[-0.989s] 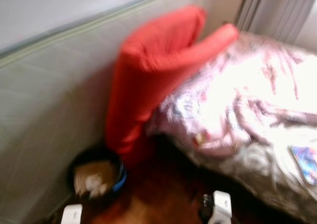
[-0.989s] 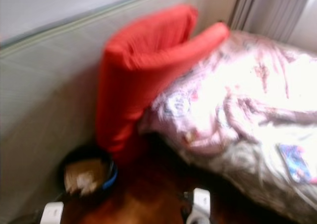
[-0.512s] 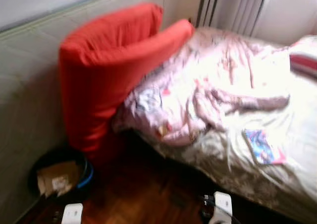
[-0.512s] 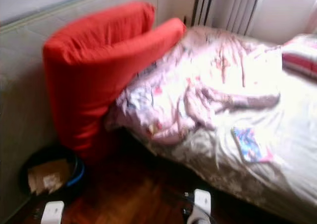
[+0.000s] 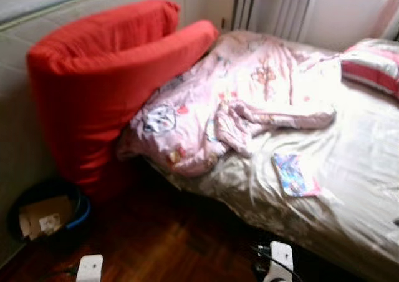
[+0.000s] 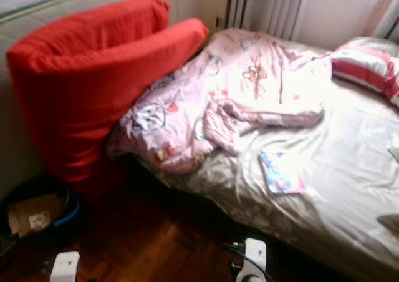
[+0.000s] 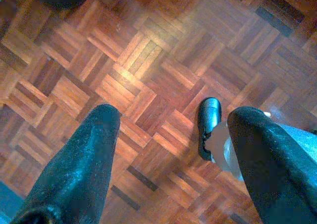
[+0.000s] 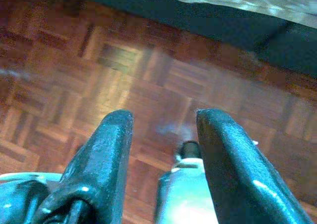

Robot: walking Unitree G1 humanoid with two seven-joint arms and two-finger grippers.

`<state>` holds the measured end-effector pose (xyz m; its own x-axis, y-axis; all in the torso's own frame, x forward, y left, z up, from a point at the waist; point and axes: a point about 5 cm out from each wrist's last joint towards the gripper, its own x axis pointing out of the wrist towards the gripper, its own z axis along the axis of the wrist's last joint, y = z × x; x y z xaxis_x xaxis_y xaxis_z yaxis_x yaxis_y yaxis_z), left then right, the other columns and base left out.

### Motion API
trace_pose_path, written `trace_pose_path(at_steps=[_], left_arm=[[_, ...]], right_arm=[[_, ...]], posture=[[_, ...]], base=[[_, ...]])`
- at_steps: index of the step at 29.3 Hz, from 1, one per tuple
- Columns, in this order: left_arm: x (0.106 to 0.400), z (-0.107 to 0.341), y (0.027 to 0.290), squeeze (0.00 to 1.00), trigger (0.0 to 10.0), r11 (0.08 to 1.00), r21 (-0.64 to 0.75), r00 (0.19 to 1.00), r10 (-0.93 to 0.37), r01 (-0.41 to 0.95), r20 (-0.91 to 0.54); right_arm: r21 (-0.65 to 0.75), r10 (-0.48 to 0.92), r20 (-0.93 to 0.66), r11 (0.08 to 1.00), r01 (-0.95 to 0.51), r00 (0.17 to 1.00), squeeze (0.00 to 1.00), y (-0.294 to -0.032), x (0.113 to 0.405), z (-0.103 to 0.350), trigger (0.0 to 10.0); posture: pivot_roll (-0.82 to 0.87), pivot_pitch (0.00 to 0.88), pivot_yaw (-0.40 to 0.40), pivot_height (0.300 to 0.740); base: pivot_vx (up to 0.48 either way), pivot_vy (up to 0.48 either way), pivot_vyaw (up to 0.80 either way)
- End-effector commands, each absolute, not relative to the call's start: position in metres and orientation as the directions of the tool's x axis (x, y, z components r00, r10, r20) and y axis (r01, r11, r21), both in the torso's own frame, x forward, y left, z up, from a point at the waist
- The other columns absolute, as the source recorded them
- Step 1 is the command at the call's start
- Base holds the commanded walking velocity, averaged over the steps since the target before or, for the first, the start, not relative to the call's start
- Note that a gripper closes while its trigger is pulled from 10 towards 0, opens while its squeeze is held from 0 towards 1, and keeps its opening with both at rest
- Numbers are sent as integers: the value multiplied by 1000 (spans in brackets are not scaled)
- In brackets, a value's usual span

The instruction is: Clean up the room

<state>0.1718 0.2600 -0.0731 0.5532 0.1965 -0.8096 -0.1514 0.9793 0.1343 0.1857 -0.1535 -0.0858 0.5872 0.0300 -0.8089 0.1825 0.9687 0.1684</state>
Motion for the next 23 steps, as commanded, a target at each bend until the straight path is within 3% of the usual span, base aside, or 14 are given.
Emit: trace_pose_path(at_steps=[1,6,23], left_arm=[[166,-77,257,0,10000,982,134,533,184,-131,-826],[165,-77,257,0,10000,982,136,530,184,-128,-828],[167,-77,253,0,10000,982,68,561,156,-175,-813]], right_arm=[[162,21,-818,968,194,575,0,-157,181,-88,10000],[156,22,-821,970,188,570,0,-156,181,-88,10000],[152,21,-821,972,182,571,0,-159,181,-88,10000]], posture=[[75,37,7,740],[72,29,8,740],[62,35,-4,740]], base=[[0,-322,0],[0,-195,-93],[0,0,-770]])
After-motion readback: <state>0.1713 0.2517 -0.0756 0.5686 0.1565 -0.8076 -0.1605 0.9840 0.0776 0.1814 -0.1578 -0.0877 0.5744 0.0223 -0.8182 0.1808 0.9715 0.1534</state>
